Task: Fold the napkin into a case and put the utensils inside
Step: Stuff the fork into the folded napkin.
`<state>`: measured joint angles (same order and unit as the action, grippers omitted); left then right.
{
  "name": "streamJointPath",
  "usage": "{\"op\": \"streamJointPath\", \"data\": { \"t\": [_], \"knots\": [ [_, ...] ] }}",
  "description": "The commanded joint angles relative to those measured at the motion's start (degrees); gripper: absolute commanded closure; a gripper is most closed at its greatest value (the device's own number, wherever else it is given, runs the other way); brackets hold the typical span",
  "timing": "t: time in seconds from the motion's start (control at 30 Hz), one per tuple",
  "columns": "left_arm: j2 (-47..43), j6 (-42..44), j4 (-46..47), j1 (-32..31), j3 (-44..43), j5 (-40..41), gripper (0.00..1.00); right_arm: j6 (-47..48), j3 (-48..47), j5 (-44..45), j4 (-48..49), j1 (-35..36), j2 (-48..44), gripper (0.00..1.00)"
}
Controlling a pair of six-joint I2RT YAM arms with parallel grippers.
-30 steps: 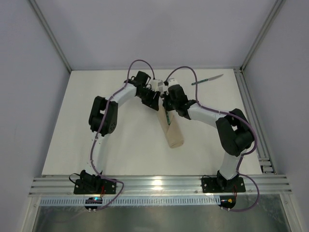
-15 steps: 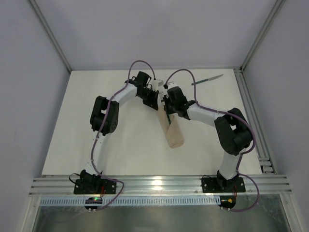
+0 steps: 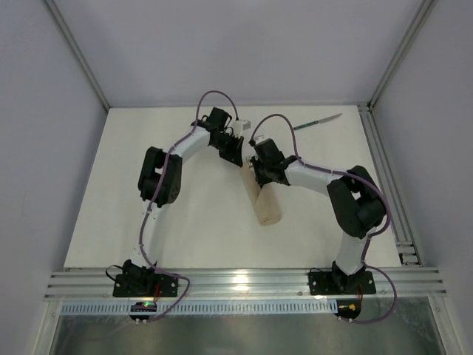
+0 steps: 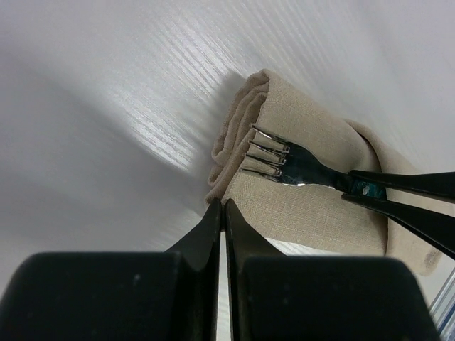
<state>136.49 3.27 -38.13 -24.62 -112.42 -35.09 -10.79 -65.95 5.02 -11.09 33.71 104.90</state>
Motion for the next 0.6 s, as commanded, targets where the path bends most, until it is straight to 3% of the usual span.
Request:
{"op": "streamJointPath", "data": {
  "t": [0.0,0.57],
  "knots": [
    [0.4,0.1,0.3,0.5,-2.5,0.2,1.0,1.5,0.7,1.0,-3.4,0.7,-2.5,0.96],
    [0.0,0.9,-0.3,0.5,-2.5,0.0,1.0,-1.3,5.4,2.6,-4.9,2.4,-6.9,0.96]
  ]
}}
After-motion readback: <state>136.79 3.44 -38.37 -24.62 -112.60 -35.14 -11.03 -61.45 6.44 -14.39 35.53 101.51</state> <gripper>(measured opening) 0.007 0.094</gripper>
